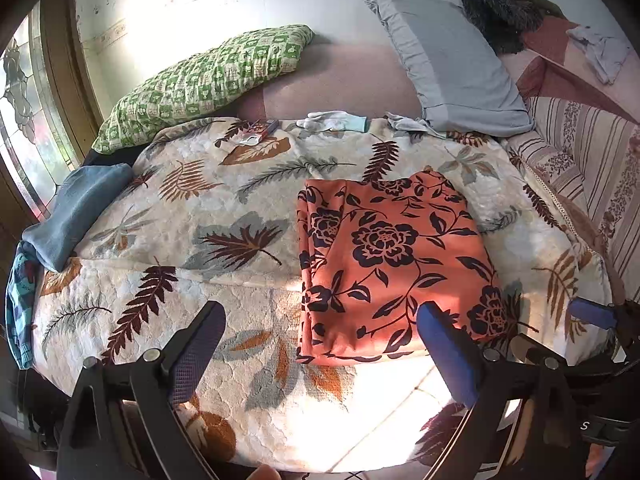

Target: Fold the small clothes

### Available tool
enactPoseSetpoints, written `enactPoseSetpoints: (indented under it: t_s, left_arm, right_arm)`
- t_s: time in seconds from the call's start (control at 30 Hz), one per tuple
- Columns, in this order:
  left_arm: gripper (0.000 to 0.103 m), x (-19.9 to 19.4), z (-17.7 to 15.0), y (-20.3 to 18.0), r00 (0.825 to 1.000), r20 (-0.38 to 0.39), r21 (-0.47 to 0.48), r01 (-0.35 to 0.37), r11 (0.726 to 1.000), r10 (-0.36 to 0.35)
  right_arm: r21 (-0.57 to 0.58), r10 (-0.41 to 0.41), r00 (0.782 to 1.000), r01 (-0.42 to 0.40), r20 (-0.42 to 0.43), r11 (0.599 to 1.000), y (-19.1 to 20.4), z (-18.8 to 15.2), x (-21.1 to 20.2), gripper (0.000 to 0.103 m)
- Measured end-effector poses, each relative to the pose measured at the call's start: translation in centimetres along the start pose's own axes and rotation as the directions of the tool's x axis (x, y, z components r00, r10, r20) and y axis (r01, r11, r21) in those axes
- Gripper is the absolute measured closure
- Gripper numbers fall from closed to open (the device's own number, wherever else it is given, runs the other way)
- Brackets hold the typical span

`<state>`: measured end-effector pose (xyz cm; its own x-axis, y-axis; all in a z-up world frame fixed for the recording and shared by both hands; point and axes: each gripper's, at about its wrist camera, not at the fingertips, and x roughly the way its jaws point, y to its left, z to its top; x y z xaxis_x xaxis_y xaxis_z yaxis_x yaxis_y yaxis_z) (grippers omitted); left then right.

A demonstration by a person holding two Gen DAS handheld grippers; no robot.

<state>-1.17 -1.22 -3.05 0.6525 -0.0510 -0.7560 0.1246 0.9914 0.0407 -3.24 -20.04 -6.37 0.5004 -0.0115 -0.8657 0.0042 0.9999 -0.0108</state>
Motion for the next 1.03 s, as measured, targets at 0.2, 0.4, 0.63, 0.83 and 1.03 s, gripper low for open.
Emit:
enactPoseSetpoints:
  t_s: [0.2, 0.4, 0.63, 0.83, 1.03]
  left_arm:
    - [0.006, -0.8, 0.0, 0.4, 1.000, -0.011, -0.023, 0.004, 1.000, -0.004]
    - [0.005, -0.9, 0.4, 1.0, 0.999, -0.034, -0.053, 0.020, 0.998, -0.022]
    - [0.003, -0.9, 1.2, 0.8, 0.997, -0.045, -0.053, 0.052, 0.997, -0.055]
    - [0.002, -0.6, 1.7, 0.5, 0.991, -0.057, -0.052, 0.117, 0.992, -0.120]
    - [0.002, -0.6, 2.0, 0.2, 0.991, -0.040, -0.048, 0.123, 0.991, -0.125]
  right_arm:
    - [-0.007, -0.017, 0.997, 0.018, 0.073, 1.000, 0.6, 0.1, -2.3, 0.013]
    - [0.021, -0.048, 0.995, 0.046, 0.083, 0.999, -0.1, 0.2, -2.7, 0.013]
    - [0.008, -0.077, 0.989, 0.077, 0.129, 0.997, -0.2, 0.9, -4.1, 0.013]
    - [-0.008, -0.085, 0.983, 0.088, 0.164, 0.996, 0.0, 1.5, -4.8, 0.013]
    - [-0.008, -0.082, 0.983, 0.084, 0.164, 0.996, 0.1, 1.7, -4.6, 0.013]
